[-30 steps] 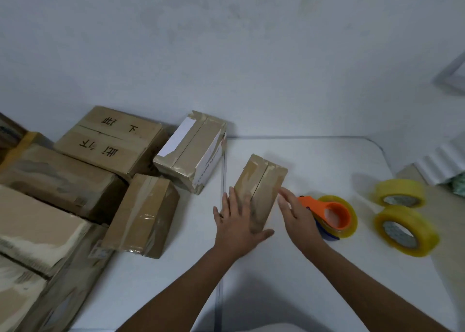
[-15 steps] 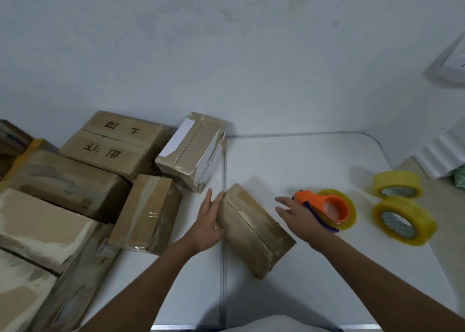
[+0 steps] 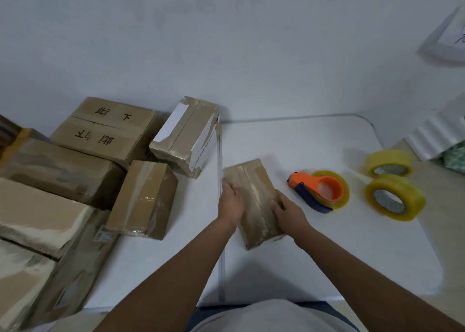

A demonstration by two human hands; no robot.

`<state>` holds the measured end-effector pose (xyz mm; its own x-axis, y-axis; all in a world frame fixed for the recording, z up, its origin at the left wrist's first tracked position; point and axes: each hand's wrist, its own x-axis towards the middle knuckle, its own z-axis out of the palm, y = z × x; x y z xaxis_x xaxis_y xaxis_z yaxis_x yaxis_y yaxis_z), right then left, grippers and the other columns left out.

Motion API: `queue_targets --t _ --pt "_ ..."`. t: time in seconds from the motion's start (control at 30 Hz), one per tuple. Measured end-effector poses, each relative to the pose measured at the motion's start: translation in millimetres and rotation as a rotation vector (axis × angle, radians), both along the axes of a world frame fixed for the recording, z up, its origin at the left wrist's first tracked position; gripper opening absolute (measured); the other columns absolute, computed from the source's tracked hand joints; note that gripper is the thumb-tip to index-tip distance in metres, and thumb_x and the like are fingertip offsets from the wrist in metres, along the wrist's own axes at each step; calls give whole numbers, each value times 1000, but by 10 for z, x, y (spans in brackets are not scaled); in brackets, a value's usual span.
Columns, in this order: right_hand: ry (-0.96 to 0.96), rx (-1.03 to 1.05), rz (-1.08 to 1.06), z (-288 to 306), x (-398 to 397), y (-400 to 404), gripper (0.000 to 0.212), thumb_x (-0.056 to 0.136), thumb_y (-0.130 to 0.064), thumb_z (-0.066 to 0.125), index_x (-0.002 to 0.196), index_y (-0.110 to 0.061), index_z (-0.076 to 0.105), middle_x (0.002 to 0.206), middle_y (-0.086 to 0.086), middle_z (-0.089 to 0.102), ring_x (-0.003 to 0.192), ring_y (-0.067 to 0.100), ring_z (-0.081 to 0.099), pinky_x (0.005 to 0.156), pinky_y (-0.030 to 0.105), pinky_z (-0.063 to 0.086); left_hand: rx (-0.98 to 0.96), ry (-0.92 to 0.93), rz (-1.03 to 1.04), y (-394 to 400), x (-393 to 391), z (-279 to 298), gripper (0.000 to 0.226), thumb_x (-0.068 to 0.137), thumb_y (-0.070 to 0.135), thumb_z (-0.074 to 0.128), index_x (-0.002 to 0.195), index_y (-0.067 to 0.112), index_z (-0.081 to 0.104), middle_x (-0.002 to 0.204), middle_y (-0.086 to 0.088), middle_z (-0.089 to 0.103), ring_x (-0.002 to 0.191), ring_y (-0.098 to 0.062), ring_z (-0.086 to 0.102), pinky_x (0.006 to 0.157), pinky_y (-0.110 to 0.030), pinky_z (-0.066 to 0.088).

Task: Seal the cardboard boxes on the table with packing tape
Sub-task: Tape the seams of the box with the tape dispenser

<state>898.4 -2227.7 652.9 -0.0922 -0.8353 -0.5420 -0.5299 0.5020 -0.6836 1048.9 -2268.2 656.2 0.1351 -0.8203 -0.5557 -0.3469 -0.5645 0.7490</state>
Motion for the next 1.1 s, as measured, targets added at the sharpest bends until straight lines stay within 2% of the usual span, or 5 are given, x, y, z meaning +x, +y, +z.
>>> queue_targets --t 0.23,0.37,0.57,0.83,1.1 --pt "-388 -18 -288 3 -97 -159 42 104 -38 36 147 -37 33 130 -11 49 117 15 50 105 41 43 -218 21 -559 283 184 -101 92 93 48 62 157 33 -2 164 14 6 144 -5 23 111 -28 38" --pt "-212 -33 -270 -104 -269 -106 41 102 -39 42 141 -25 47 133 -1 57 121 18 53 104 38 42 -490 -271 -888 267 396 -217 87 93 39 65 157 38 6 161 27 -14 148 0 11 115 -27 35" --pt "277 -278 -217 -271 -869 -11 28 96 -13 54 124 -8 57 115 13 62 102 30 57 81 38 45 -539 -458 -900 111 336 -218 71 95 51 57 153 47 17 158 34 -4 147 -3 21 109 -25 38" --pt "598 -80 193 -624 -1388 -253 45 92 -44 58 120 -10 52 110 9 64 100 29 60 84 37 44 -579 -768 -929 -151 -10 -224 73 100 50 48 159 31 10 167 7 0 152 -16 -14 121 -32 -11" --pt "569 -14 259 -767 -1358 -353 50 98 -38 49 135 -8 32 120 13 54 101 33 60 75 41 50 -600 -635 -929 -172 -114 -338 68 101 36 51 158 30 14 165 10 8 153 -14 -3 124 -36 15"
